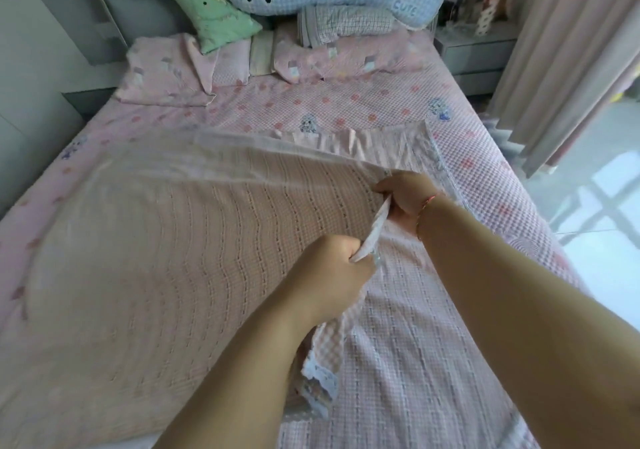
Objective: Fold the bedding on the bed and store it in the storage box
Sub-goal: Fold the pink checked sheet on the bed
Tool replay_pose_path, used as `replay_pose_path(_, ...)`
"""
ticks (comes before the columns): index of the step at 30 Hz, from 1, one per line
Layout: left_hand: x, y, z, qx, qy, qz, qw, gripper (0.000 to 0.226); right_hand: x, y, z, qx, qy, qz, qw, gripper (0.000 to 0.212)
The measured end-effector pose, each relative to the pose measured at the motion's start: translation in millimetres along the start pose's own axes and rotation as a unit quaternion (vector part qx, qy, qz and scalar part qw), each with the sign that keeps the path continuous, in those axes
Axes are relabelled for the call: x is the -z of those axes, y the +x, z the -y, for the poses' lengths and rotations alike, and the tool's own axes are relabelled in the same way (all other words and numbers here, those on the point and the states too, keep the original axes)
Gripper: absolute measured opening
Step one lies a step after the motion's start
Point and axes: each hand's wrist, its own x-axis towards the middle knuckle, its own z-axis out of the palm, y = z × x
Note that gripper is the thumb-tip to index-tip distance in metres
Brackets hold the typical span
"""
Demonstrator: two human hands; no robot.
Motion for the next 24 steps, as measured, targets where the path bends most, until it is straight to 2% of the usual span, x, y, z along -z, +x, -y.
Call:
replay_pose_path(4, -37, 19, 10, 0.028, 0.016, 0.054, 0.998, 0.045, 42, 7, -21, -0.022, -0.080, -0.041, 0.996, 0.030)
replay_pose_path(8, -68, 29, 14, 0.045, 0.034, 0.100, 0.993, 0.038, 77, 6, -35, -0.033, -0.145, -0.047, 0.988, 0.029)
replay_pose_path(13, -111, 25, -1, 0.032, 0.044, 0.158, 0.986, 0.035, 133, -10, -47, -0.027, -0.161, -0.051, 0.985, 0.036)
replay_pose_path(17, -167, 28, -4, 0.034, 0.048, 0.215, 0.975, 0.033, 184, -17, -70, -0.039, -0.242, -0.072, 0.967, 0.043)
replay_pose_path(20, -208, 33, 7, 0.037, 0.052, 0.254, 0.965, 0.012, 207, -8, -100, -0.062, -0.318, -0.090, 0.942, 0.047)
replay_pose_path(24, -252, 37, 44, 0.068, 0.110, 0.296, 0.947, 0.056, 223, 12, -138, -0.089, -0.437, -0.108, 0.889, 0.043)
